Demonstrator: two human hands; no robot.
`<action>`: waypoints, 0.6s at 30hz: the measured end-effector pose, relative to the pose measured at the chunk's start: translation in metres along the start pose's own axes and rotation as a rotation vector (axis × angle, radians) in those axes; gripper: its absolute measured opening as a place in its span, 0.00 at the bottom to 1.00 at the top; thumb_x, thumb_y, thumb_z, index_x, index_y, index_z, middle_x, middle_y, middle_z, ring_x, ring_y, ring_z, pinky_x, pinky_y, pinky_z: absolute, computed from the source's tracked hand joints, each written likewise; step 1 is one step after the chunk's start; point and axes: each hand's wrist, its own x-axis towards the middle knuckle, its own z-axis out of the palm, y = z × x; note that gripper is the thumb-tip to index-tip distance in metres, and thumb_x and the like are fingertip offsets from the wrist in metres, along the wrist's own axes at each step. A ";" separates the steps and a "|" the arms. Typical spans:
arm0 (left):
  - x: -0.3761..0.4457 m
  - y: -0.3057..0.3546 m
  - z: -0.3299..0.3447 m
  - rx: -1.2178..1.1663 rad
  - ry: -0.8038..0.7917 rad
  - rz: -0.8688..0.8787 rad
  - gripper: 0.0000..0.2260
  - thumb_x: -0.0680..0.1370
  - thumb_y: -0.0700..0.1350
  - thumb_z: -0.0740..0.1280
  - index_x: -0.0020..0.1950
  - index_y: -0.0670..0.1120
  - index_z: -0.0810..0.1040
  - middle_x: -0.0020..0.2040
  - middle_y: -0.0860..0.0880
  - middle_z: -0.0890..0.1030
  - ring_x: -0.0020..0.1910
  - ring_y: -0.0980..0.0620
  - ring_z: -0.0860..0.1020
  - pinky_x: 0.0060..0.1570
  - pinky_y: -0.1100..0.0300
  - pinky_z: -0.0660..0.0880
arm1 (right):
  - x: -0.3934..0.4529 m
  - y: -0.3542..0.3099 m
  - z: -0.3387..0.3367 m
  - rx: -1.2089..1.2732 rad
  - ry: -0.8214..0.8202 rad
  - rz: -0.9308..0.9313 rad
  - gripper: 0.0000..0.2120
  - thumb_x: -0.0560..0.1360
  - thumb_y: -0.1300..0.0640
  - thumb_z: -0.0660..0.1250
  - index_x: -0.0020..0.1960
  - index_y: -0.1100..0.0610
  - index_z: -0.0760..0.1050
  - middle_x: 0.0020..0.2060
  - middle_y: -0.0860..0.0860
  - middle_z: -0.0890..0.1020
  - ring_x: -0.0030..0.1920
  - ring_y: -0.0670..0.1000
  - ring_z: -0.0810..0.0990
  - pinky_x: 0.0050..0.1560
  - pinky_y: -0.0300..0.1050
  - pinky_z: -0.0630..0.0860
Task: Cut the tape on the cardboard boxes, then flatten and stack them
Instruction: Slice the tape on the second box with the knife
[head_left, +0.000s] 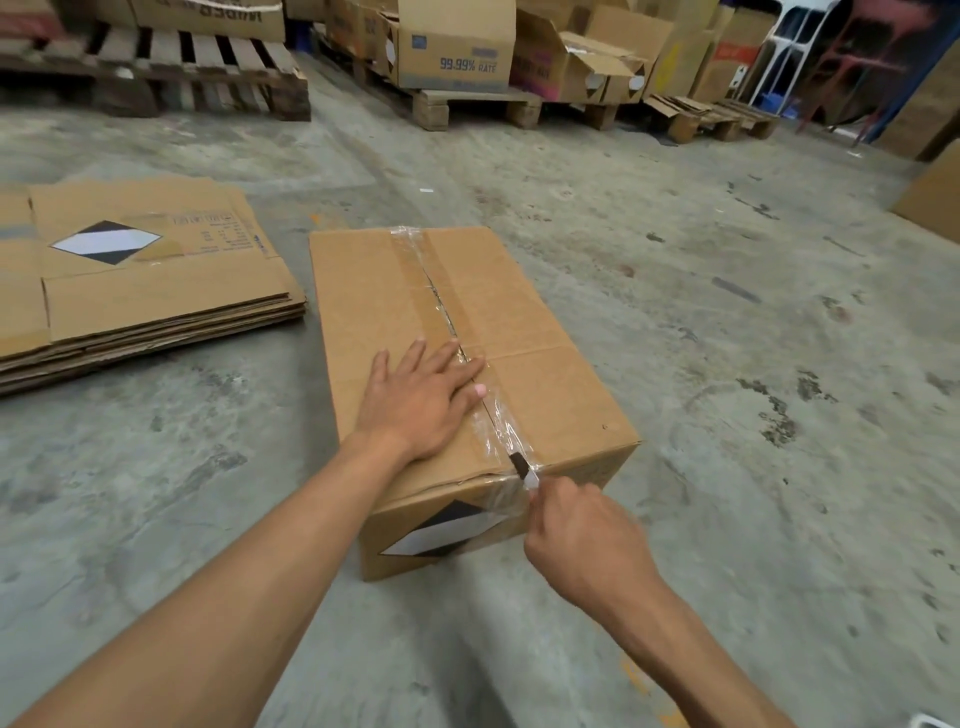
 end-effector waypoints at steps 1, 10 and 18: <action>0.000 -0.001 0.000 -0.032 0.036 0.025 0.24 0.80 0.66 0.45 0.76 0.64 0.57 0.79 0.59 0.53 0.79 0.49 0.49 0.74 0.38 0.43 | -0.001 0.007 0.002 0.245 -0.080 0.042 0.13 0.82 0.53 0.53 0.41 0.54 0.69 0.32 0.51 0.74 0.34 0.54 0.75 0.34 0.44 0.66; -0.020 0.000 -0.004 -0.197 0.072 0.231 0.30 0.72 0.72 0.53 0.68 0.59 0.73 0.73 0.59 0.69 0.74 0.58 0.61 0.73 0.41 0.56 | -0.030 0.053 0.053 -0.063 -0.268 -0.341 0.16 0.80 0.42 0.53 0.47 0.49 0.75 0.37 0.48 0.81 0.41 0.50 0.79 0.41 0.47 0.71; -0.049 0.000 -0.006 0.068 -0.162 0.251 0.58 0.56 0.84 0.54 0.79 0.59 0.42 0.79 0.59 0.40 0.78 0.55 0.38 0.75 0.42 0.39 | -0.021 0.052 0.094 -0.060 -0.209 -0.460 0.13 0.78 0.43 0.60 0.49 0.50 0.77 0.46 0.47 0.79 0.49 0.51 0.75 0.45 0.49 0.73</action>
